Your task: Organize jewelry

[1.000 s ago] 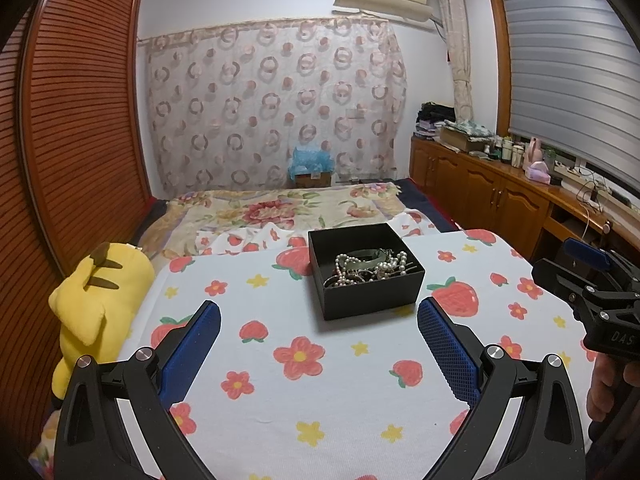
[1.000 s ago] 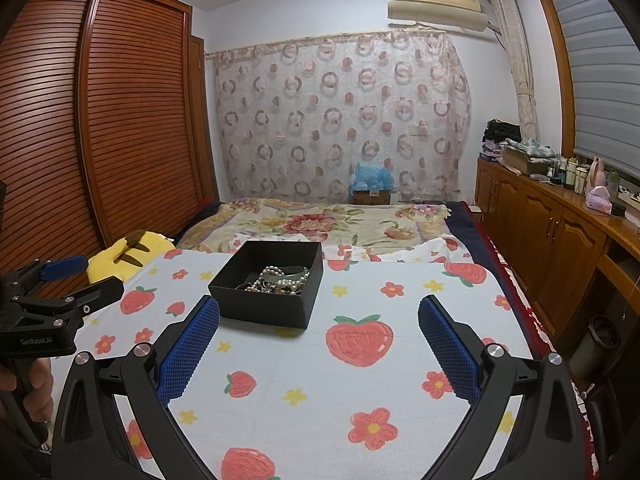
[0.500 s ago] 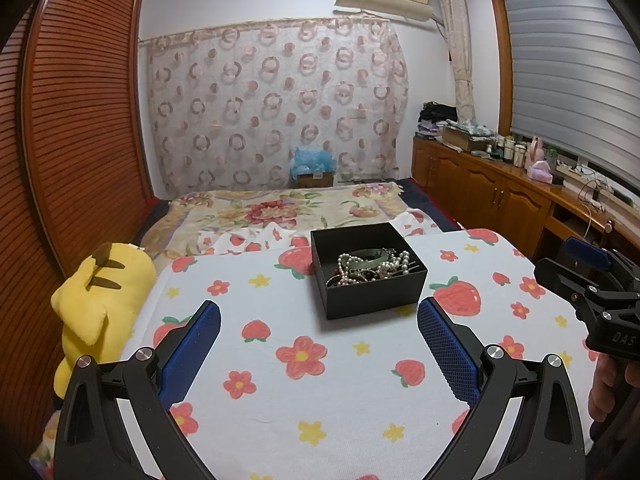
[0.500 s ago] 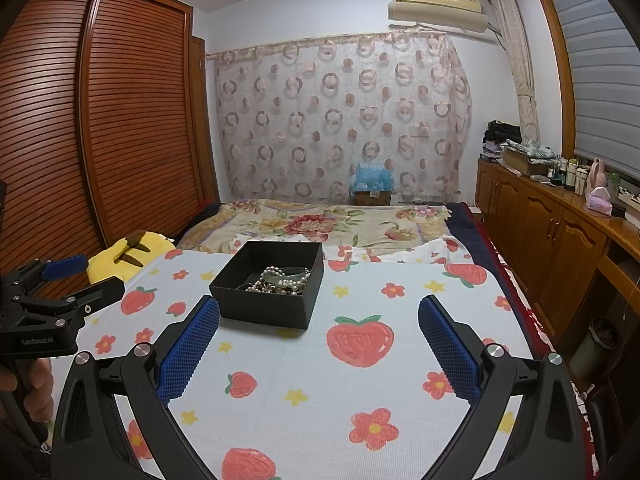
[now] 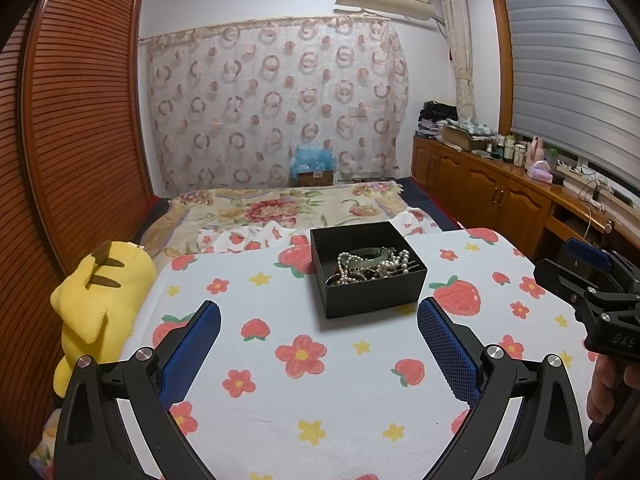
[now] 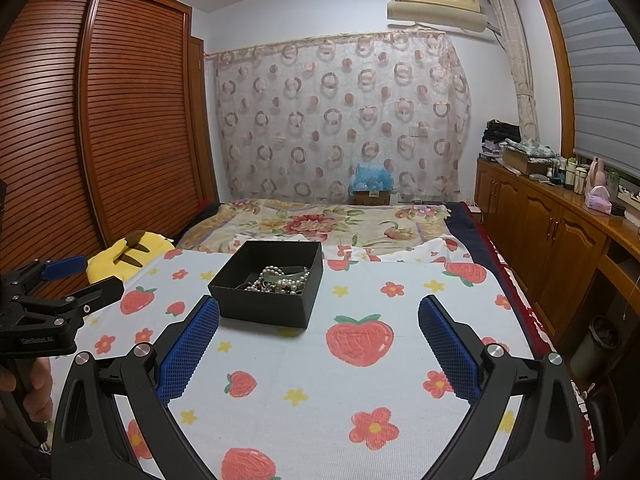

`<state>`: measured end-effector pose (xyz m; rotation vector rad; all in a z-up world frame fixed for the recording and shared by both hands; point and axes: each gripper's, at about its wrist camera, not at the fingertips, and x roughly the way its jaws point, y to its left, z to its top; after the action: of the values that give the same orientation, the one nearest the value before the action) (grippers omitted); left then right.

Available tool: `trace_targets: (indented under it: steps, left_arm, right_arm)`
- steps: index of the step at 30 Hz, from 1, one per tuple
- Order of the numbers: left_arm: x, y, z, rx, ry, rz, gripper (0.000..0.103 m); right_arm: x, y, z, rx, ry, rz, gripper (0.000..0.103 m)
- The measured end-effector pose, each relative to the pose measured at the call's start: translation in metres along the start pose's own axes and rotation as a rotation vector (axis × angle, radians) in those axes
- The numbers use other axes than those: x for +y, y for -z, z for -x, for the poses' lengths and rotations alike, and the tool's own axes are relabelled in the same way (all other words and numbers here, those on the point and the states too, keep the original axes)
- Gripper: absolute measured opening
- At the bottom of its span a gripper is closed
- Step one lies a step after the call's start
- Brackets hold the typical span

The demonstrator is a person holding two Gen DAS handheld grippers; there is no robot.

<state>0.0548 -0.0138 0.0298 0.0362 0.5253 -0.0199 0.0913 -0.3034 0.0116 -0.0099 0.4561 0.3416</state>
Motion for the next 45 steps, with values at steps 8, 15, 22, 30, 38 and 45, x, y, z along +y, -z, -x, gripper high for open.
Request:
trace_targets:
  steps: [8,15,22,30,38,45]
  left_arm:
    - [-0.0003,0.002,-0.0002,0.001,0.0,0.0,0.095]
    - [-0.0013,-0.0004,-0.0002,-0.001,0.0,0.0,0.095]
    - [-0.0012,0.001,-0.0001,-0.002,0.001,0.001,0.095]
    - [-0.0011,0.0012,-0.0005,-0.003,0.001,0.003,0.095]
    - [-0.003,-0.0019,-0.0011,0.0,-0.003,0.002,0.095]
    - [-0.003,-0.006,0.0005,-0.001,0.002,0.006,0.095]
  right_arm:
    - [-0.0004,0.0008,-0.0006,0.0,0.0,0.0,0.1]
    - [-0.0007,0.0006,-0.0002,0.0,-0.001,0.0,0.1]
    - [-0.0007,0.0012,-0.0005,-0.001,-0.001,0.001,0.1]
    - [-0.0011,0.0017,-0.0006,-0.001,-0.001,0.0,0.1]
    - [-0.0015,0.0023,-0.0006,0.0,-0.001,-0.001,0.1]
    - [-0.0007,0.0025,-0.0019,0.001,-0.002,-0.001,0.1]
